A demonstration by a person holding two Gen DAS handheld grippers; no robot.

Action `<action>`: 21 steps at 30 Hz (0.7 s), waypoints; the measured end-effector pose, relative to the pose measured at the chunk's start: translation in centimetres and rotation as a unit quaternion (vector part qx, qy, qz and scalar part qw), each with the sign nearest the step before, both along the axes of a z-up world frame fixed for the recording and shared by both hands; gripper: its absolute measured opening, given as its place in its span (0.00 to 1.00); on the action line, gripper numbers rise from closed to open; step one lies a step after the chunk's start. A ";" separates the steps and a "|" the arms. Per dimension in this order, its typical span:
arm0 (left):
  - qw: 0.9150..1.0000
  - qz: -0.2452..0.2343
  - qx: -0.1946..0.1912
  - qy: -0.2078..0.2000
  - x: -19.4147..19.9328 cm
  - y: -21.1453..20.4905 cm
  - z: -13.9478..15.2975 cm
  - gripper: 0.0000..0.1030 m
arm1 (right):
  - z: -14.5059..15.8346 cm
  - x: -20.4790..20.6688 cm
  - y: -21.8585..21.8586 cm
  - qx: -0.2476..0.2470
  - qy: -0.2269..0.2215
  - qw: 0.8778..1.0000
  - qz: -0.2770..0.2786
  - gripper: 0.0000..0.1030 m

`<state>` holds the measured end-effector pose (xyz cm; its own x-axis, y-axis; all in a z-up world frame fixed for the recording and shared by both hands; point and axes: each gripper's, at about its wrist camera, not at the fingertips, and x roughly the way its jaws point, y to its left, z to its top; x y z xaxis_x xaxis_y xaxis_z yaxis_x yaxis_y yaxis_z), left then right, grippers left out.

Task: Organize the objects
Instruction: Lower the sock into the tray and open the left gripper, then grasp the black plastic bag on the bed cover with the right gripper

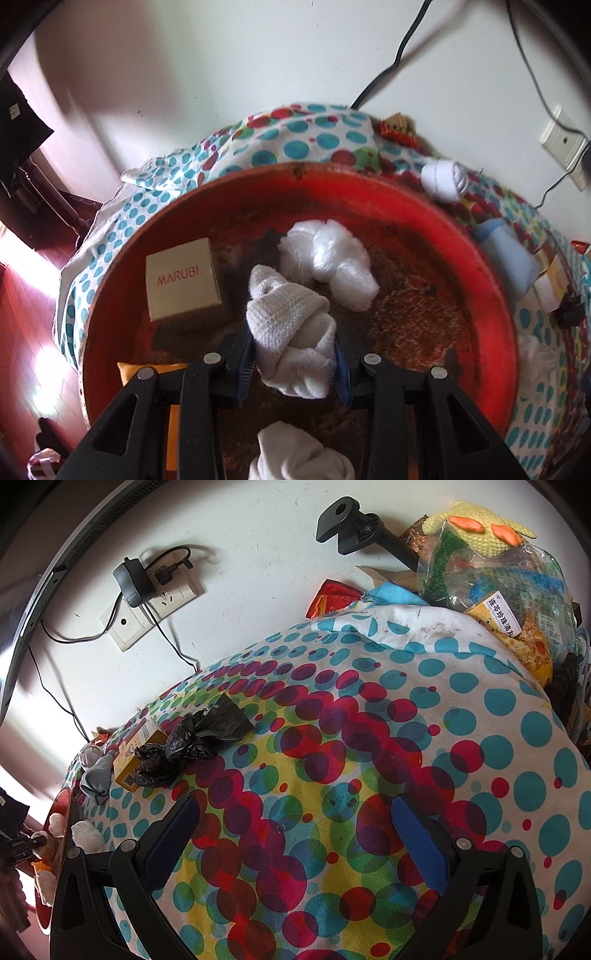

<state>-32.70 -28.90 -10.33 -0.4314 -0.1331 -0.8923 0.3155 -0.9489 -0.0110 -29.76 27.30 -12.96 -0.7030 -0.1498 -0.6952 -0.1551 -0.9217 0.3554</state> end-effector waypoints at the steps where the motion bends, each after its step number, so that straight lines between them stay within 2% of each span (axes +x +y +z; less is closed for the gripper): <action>1: 1.000 0.001 0.001 -0.003 -0.1 0.0 -0.5 0.35 | 0.0 0.0 0.0 0.001 0.000 1.000 0.000 1.00; 5: 1.000 0.016 -0.006 -0.011 -0.1 -0.3 -1.4 0.38 | 0.0 0.1 0.0 0.000 0.000 1.000 0.000 1.00; 8: 1.000 0.018 0.006 0.002 0.2 -0.4 -1.1 0.41 | 0.0 0.1 0.0 0.000 0.000 1.000 0.000 1.00; 10: 0.999 0.020 0.005 0.031 1.0 -0.5 0.1 0.42 | 0.0 0.1 0.0 0.000 0.000 1.000 0.000 1.00; 12: 0.998 0.010 0.009 0.061 2.3 -0.3 2.0 0.49 | 0.0 0.1 0.0 -0.001 0.001 1.000 0.000 1.00; 14: 0.996 0.001 -0.002 0.093 4.0 0.0 4.2 0.51 | 0.0 0.0 0.0 -0.002 0.001 1.000 0.000 1.00; 17: 0.985 -0.015 0.005 0.175 9.0 1.3 8.2 0.56 | 0.0 0.0 0.0 -0.003 0.001 1.000 -0.001 1.00; 18: 0.980 -0.018 0.005 0.196 10.9 1.9 9.0 0.56 | 0.0 0.0 0.0 -0.003 0.001 1.000 -0.001 1.00; 21: 0.966 -0.032 0.012 0.258 17.2 4.8 9.9 0.67 | 0.0 0.0 0.0 0.000 0.000 1.000 -0.001 1.00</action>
<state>-15.49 -24.10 -0.39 -0.8258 -0.0730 -0.5592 0.2024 -0.9639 -0.1731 -29.74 27.29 -12.92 -0.7029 -0.1492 -0.6955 -0.1565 -0.9214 0.3558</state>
